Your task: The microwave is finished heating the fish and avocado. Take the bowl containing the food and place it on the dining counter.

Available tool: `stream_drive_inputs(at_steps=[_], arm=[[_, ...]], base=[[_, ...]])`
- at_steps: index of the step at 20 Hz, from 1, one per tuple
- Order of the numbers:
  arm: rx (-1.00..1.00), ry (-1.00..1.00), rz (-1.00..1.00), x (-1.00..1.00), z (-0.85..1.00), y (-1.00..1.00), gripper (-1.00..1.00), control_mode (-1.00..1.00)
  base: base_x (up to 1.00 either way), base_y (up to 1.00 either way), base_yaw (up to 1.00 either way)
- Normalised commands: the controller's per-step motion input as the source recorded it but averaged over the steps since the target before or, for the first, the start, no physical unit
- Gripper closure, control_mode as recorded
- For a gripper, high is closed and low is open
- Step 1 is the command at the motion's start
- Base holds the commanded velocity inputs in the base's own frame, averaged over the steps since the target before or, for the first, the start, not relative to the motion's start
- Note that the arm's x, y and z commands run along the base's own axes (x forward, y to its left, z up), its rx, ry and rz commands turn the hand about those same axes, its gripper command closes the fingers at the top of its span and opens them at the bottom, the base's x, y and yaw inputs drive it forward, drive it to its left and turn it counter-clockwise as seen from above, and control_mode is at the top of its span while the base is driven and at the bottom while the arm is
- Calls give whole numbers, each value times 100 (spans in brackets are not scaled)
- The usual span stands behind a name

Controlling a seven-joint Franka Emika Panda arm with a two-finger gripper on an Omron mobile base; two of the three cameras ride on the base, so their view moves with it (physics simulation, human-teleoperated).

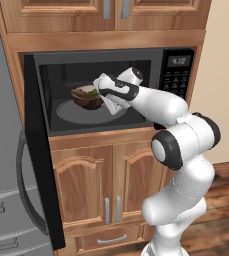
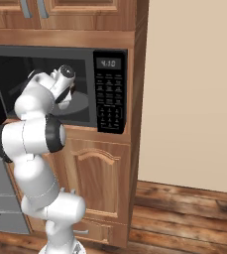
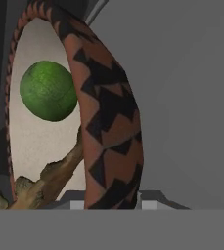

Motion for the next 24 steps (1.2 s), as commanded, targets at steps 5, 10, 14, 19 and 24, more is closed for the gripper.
stream_drive_inputs(at_steps=[5, 10, 14, 19, 24], arm=[[0, 0, 0, -10, 0, -1, 100, -100], [0, -4, 0, -39, 0, -8, 100, -100], [0, -6, 0, -54, 0, -13, 100, -100], [6, -19, -2, -91, 7, -36, 100, -100], [10, -1, -1, -100, 47, -51, 100, -100]], base=[[0, 0, 0], [0, 0, 0], [0, 0, 0], [0, 0, 0], [0, 0, 0]])
